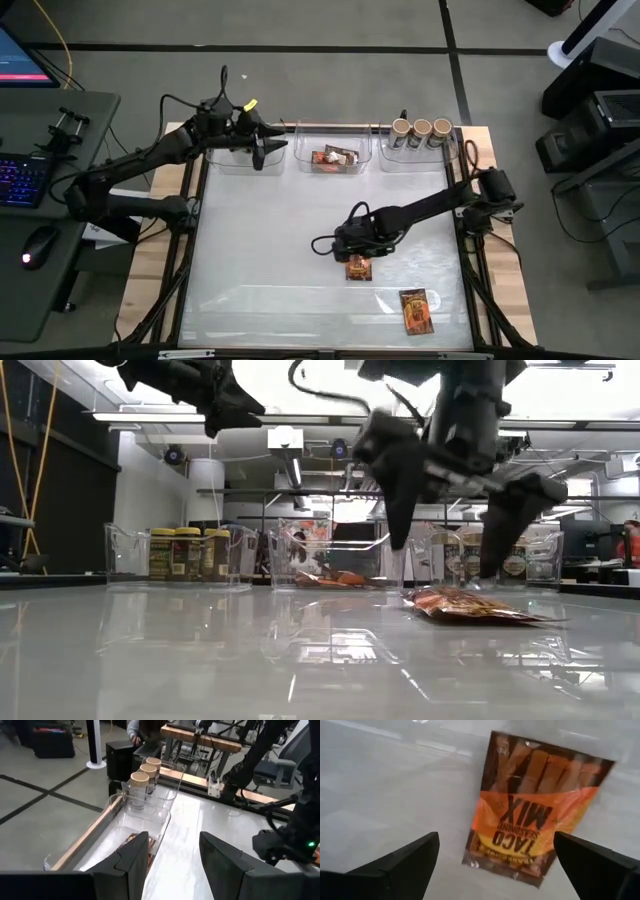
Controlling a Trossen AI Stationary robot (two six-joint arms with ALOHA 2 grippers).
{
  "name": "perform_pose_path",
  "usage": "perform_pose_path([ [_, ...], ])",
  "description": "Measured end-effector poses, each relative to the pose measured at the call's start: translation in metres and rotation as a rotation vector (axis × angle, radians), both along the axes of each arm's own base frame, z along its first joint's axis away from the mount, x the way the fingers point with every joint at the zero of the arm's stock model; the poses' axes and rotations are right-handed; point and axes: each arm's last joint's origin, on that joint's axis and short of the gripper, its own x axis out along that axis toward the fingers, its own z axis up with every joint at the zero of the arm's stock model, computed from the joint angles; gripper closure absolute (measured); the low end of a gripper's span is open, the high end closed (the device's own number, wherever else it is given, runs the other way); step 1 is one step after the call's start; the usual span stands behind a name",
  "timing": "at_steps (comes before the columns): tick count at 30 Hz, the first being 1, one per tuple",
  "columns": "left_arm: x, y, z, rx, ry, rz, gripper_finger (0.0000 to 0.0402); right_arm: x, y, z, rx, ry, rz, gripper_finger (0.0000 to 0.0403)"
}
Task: Sort spices by type
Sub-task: Put the top orange seasoning pack into the middle transparent bin
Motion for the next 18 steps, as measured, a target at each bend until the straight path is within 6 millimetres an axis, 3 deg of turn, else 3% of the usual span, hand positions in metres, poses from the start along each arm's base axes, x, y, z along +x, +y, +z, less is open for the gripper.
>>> perform_pose_path([
  [7,0.0,0.0,-0.001,-0.004,0.006,0.0,0.0241,0.003,-0.002,-0.023,0.017,0.105,-0.11,0.0013],
  [18,0.0,0.0,-0.001,0.024,0.013,-0.008,0.0241,-0.009,-0.013,-0.026,-0.063,0.246,-0.202,0.0031],
])
